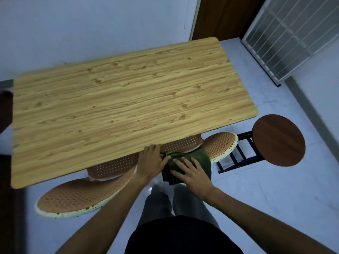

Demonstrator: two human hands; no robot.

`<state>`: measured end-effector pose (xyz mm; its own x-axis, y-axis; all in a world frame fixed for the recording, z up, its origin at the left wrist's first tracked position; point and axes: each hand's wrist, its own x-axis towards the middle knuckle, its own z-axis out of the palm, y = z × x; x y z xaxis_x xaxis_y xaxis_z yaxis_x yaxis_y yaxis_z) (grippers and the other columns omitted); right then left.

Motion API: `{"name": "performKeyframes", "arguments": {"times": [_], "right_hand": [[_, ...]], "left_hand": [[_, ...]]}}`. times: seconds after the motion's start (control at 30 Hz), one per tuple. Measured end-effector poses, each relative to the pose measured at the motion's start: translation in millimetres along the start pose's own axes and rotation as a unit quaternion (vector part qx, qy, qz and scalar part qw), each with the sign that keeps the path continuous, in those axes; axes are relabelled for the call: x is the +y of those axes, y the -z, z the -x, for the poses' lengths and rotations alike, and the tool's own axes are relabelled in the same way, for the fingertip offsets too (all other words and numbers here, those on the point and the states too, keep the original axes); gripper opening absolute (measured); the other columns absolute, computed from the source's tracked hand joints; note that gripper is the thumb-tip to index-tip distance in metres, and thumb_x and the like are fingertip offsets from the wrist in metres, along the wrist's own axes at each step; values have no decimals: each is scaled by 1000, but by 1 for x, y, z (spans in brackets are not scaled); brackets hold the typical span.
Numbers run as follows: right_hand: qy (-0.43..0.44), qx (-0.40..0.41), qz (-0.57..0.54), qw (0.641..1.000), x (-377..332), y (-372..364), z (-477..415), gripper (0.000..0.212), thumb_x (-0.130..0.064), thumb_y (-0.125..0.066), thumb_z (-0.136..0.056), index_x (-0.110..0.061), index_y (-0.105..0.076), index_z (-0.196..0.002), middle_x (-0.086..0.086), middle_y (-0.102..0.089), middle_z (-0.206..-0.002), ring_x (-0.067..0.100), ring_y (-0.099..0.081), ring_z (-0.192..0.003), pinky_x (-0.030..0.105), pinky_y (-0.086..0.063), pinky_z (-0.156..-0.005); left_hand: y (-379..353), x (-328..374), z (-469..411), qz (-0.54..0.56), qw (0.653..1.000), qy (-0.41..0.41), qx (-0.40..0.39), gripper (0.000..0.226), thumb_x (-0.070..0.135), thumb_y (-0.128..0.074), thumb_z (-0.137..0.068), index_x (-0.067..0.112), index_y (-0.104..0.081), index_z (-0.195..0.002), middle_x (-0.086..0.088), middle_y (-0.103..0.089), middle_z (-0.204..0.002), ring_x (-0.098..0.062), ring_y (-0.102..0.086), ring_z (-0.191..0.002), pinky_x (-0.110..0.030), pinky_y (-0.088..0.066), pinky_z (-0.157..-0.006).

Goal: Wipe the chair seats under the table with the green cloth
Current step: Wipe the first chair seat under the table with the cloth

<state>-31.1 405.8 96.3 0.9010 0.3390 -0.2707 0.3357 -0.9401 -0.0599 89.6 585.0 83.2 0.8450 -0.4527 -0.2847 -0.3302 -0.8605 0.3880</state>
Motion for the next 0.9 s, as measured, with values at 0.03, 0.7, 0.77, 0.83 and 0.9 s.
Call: {"name": "performKeyframes", "arguments": {"times": [0.03,0.7,0.77,0.83,0.9], "right_hand": [[3,-29,8,1000,-1,2,-5,73,-19,-76,-71,-30,-52,-139,10,-40,-154,40,-46,-133,62,-40,-103],[-83,-371,107,919,-80,-29,-199,58,-33,-36,-106,-4,-21,-154,23,-29,-154,45,-34,-137,60,-38,-105],[-78,-399,111,907,-80,-31,-204,59,-36,-32,-107,-4,-15,-155,23,-25,-157,42,-31,-139,57,-34,-107],[-72,-390,101,913,-77,-26,-200,59,-34,-36,-106,-5,-20,-154,24,-29,-154,44,-34,-136,57,-37,-105],[-47,-334,87,937,-72,-12,-181,62,-29,-42,-102,-8,-18,-156,25,-29,-154,49,-39,-131,61,-42,-97]], "left_hand": [[2,-13,-6,-4,1000,10,-19,62,63,-41,-89,20,-49,-132,-9,-56,-135,-34,-49,-123,-48,-42,-99],[-16,-123,-57,-28,986,1,-165,75,16,-48,-99,26,-3,-158,-1,15,-166,-36,15,-152,-58,-15,-119],[-13,-125,-58,-17,983,-1,-181,77,15,-49,-99,27,-2,-157,1,16,-166,-35,16,-152,-58,-15,-118],[-9,-125,-59,-7,982,-1,-186,77,13,-49,-97,28,-4,-157,1,15,-166,-35,14,-152,-58,-14,-117],[-5,-121,-57,-15,984,-4,-175,76,13,-48,-97,29,-5,-157,0,13,-167,-35,13,-152,-57,-15,-118]]}}
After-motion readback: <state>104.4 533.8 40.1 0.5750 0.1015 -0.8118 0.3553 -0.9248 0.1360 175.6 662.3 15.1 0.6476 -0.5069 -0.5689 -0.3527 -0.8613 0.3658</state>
